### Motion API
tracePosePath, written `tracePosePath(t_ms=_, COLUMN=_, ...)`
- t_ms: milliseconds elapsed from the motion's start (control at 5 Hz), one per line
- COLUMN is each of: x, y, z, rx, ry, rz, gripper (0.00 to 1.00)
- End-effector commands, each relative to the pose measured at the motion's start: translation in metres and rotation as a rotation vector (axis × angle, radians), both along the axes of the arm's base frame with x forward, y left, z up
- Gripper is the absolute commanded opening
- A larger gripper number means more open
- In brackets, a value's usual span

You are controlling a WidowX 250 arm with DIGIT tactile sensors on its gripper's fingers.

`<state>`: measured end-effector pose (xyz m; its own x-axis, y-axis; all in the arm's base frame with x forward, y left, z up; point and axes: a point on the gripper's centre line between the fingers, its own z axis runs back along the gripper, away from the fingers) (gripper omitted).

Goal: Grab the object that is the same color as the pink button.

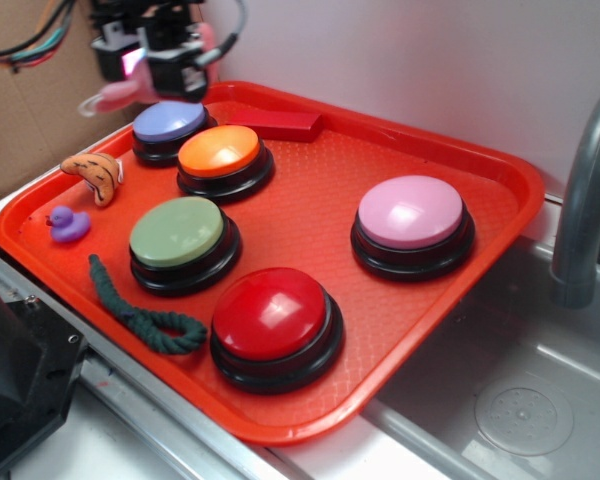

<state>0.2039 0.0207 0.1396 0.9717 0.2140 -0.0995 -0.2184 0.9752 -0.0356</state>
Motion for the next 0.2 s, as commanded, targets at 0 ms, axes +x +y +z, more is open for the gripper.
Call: tracePosePath(t_ms=0, x=-0.0087, y=-0.0028, z=0.0214, rx=0.0, ry=-0.056, rz=0.034, gripper=0.0)
